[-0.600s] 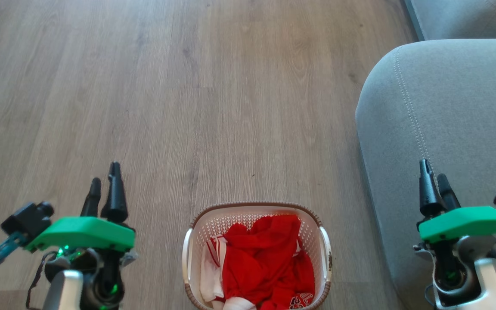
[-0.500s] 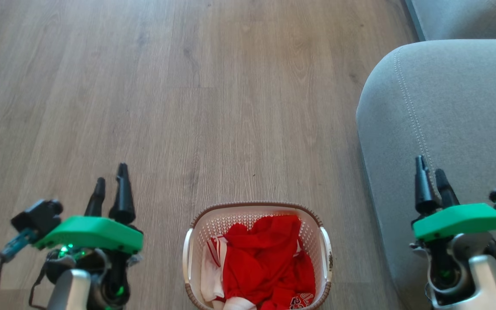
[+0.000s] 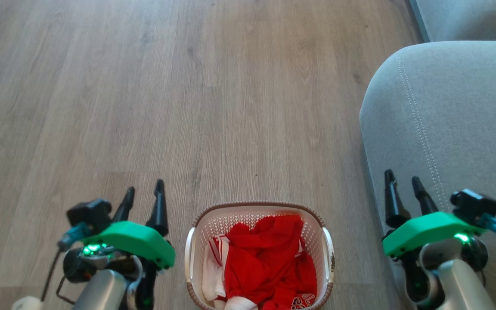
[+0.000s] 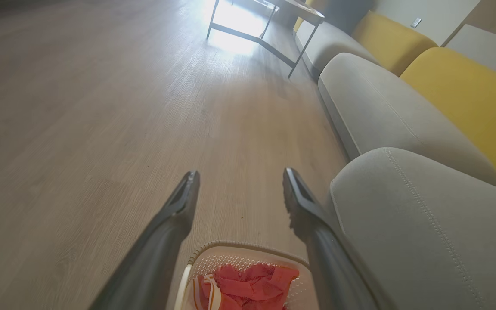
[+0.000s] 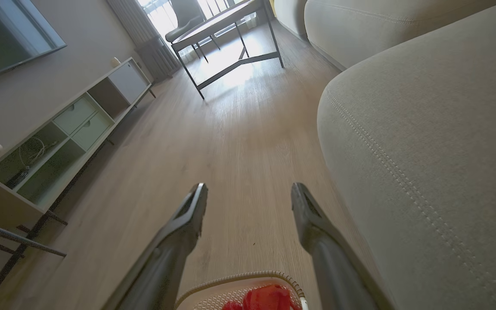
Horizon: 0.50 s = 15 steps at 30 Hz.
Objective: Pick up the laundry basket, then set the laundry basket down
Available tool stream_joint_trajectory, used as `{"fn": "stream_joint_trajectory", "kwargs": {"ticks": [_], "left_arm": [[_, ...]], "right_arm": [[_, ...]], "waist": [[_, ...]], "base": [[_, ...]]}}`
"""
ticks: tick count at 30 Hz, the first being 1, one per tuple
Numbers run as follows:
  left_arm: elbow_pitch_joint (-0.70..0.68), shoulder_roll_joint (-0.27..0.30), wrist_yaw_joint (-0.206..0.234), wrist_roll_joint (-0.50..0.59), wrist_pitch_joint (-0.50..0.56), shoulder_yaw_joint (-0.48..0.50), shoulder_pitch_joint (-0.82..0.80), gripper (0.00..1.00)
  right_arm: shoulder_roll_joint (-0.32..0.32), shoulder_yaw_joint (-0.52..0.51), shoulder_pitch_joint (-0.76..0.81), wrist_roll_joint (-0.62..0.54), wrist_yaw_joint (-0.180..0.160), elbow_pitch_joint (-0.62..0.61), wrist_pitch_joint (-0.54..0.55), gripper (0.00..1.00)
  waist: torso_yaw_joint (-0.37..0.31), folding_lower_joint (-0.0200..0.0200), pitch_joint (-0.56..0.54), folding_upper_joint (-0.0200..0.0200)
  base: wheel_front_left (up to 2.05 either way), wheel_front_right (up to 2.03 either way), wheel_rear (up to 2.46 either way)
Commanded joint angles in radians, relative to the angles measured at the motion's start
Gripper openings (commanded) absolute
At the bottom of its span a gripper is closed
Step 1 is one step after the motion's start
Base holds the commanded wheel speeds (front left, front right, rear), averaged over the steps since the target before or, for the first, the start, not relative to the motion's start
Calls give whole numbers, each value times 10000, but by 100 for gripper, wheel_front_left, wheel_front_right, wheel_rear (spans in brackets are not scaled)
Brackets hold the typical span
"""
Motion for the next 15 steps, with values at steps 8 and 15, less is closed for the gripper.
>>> {"fn": "stream_joint_trajectory", "kwargs": {"ticks": [8,15], "left_arm": [[1214,229,-873,803,-385,-670,-836,100],[806,50,-488,1580,-562,-488,-999,100]], "right_arm": [[-97,632,-833,-1028,42,646,-388,100],[-103,654,-1020,-1534,45,525,-564,100]], "waist": [[74,0,-66,-1],[119,0,-35,-1]], "base": [[0,0,0],[0,0,0]]}}
